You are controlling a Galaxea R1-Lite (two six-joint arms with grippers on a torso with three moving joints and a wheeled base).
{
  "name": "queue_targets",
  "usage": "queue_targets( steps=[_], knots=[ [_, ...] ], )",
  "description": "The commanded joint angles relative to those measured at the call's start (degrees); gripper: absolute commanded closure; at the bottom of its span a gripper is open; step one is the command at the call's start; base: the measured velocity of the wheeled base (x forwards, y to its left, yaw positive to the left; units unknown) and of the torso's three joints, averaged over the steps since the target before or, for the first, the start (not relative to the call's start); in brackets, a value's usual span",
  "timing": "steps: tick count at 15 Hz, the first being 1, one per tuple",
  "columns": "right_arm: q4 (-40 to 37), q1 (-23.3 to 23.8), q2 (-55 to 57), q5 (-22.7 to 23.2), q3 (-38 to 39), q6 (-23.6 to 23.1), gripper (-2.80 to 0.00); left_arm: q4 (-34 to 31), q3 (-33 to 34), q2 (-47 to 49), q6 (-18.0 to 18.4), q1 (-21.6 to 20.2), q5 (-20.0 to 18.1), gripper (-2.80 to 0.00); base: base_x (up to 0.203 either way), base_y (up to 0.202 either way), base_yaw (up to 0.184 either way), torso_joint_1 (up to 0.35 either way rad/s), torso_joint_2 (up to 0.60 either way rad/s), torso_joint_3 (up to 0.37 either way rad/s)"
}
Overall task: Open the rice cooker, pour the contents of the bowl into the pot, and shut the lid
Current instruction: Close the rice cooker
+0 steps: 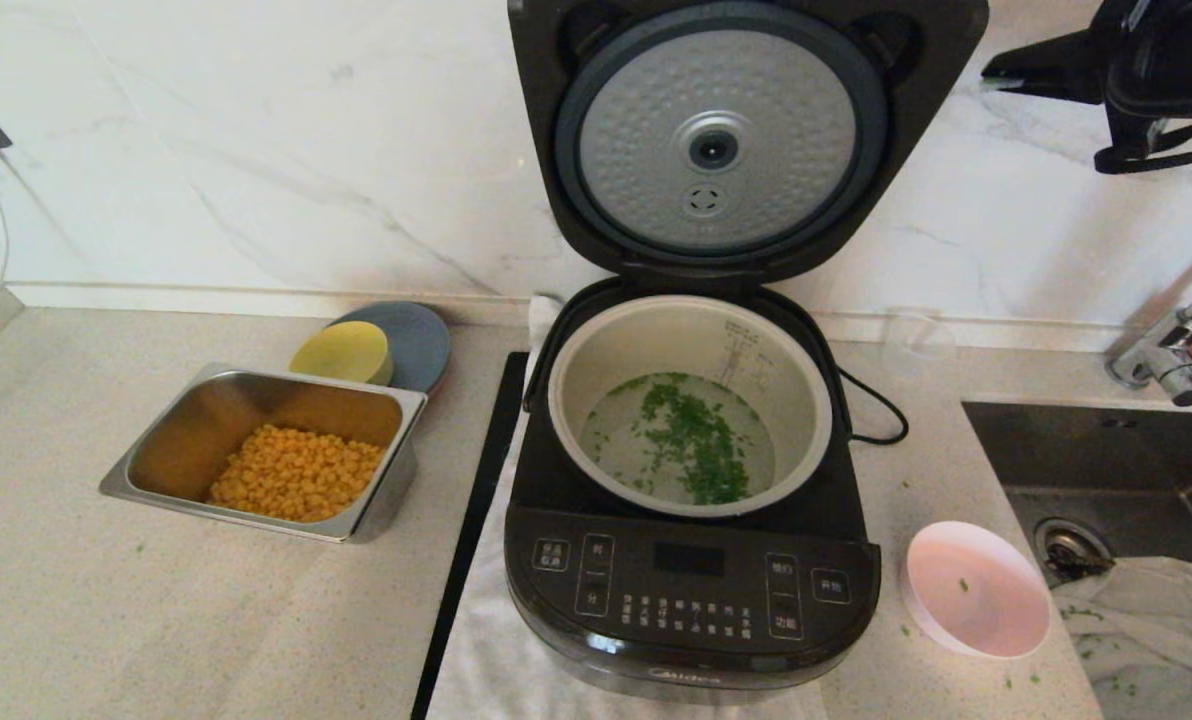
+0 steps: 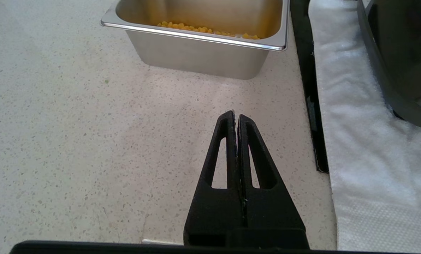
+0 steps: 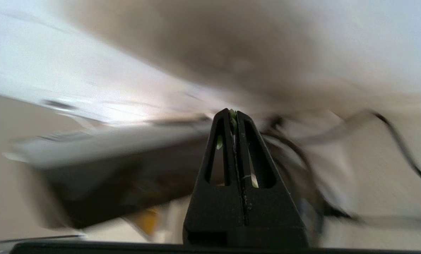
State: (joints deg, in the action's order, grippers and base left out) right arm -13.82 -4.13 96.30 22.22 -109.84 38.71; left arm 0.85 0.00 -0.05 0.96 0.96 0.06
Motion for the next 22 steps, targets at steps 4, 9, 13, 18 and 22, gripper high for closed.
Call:
queue_targets(
  steps=[4,9,13,18,22],
  knots=[
    [6.52,0.09,3.1,8.8,-0.63,3.31,0.0,0.03,0.44,-0.04,0.0,0.0,0.03,0.0,0.0,0.0,0.0,0.0,0.0,0.0],
    [14.01,-0.44,5.21,9.7,-0.64,3.48,0.0,0.03,0.44,-0.04,0.0,0.0,0.03,0.0,0.0,0.0,0.0,0.0,0.0,0.0],
    [14.75,-1.4,5.21,12.66,-0.64,3.48,0.0,0.03,0.44,-0.04,0.0,0.0,0.03,0.0,0.0,0.0,0.0,0.0,0.0,0.0],
    [16.41,-3.69,5.23,12.76,-0.55,3.57,0.0,0.03,0.44,-0.04,0.0,0.0,0.03,0.0,0.0,0.0,0.0,0.0,0.0,0.0],
    [13.45,-5.83,3.39,16.25,-0.02,6.88,0.0,0.03,0.44,-0.04,0.0,0.0,0.03,0.0,0.0,0.0,0.0,0.0,0.0,0.0]
  ],
)
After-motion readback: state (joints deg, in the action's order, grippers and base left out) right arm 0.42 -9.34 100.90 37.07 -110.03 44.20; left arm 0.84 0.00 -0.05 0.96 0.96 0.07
